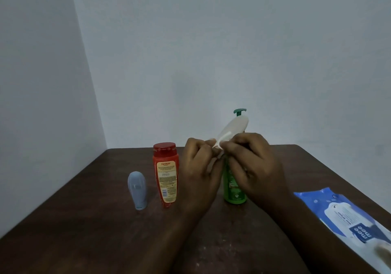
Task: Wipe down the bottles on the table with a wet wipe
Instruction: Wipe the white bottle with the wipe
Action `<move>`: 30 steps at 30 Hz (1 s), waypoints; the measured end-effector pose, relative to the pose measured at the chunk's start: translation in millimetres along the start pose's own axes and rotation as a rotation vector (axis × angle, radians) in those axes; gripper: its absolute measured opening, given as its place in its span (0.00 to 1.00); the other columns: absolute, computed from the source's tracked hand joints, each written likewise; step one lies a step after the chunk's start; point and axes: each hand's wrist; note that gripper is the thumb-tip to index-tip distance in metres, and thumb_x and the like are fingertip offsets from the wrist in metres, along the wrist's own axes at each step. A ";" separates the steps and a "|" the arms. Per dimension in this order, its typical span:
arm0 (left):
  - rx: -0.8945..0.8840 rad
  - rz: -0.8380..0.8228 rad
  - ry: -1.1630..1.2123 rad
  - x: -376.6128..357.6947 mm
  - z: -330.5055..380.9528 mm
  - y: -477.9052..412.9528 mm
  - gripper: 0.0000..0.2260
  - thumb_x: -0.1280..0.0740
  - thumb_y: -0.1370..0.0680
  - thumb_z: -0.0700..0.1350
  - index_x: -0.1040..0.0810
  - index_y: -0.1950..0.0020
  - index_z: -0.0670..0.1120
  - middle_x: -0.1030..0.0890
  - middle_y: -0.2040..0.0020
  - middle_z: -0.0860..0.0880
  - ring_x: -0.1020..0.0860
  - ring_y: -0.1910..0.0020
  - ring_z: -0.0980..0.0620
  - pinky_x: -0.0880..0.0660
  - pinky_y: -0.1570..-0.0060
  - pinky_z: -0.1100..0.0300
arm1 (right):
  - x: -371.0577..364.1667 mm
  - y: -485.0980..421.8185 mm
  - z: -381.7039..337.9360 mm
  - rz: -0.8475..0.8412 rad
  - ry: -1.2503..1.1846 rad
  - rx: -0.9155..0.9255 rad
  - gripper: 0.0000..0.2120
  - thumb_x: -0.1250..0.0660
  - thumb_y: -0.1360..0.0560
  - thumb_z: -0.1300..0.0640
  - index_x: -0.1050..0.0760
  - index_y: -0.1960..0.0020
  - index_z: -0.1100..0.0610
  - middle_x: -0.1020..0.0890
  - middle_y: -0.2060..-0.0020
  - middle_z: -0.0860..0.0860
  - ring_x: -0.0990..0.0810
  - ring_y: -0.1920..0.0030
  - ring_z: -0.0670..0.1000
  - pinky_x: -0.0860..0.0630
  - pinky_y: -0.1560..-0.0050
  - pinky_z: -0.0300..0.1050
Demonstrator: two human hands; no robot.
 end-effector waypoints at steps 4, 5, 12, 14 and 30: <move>-0.208 -0.053 -0.112 -1.7 -4.4 0.9 0.04 0.26 0.23 0.32 0.18 0.50 0.34 0.20 0.50 0.39 0.20 0.49 0.43 0.22 0.51 0.54 | 14.9 -8.9 12.1 0.084 0.042 -0.156 0.10 0.31 0.25 0.70 0.16 0.45 0.64 0.21 0.53 0.58 0.22 0.51 0.50 0.30 0.46 0.31; -0.262 -0.067 -0.127 -2.9 -4.9 0.9 0.04 0.26 0.22 0.32 0.20 0.49 0.34 0.20 0.49 0.38 0.20 0.49 0.42 0.21 0.50 0.52 | 19.4 -12.0 17.2 0.106 0.039 -0.228 0.11 0.31 0.25 0.71 0.15 0.46 0.63 0.20 0.52 0.57 0.22 0.51 0.47 0.31 0.47 0.29; -0.411 -0.126 -0.125 -4.9 -6.0 4.7 0.08 0.31 0.19 0.36 0.26 0.41 0.38 0.24 0.42 0.41 0.22 0.41 0.42 0.22 0.40 0.55 | 18.0 -13.0 11.2 0.050 -0.036 -0.262 0.09 0.35 0.28 0.67 0.17 0.53 0.61 0.21 0.56 0.53 0.22 0.54 0.52 0.27 0.52 0.40; -0.403 -0.129 -0.112 -4.7 -6.8 4.8 0.06 0.32 0.17 0.37 0.26 0.42 0.39 0.20 0.44 0.38 0.20 0.42 0.40 0.21 0.42 0.53 | 18.4 -13.2 4.1 -0.036 -0.041 -0.136 0.08 0.35 0.28 0.66 0.17 0.53 0.62 0.21 0.57 0.53 0.23 0.54 0.52 0.29 0.51 0.40; -0.471 -0.210 -0.079 -10.5 -3.8 10.8 0.06 0.31 0.18 0.36 0.25 0.43 0.38 0.24 0.39 0.41 0.21 0.37 0.40 0.22 0.37 0.50 | 28.7 -19.2 28.0 -0.141 -0.047 -0.207 0.12 0.40 0.28 0.56 0.16 0.56 0.54 0.19 0.59 0.48 0.24 0.56 0.52 0.28 0.55 0.52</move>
Point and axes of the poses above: each hand's wrist, its own y-axis away from the middle knuckle, its own x-axis out of the back of the hand, z = x × y
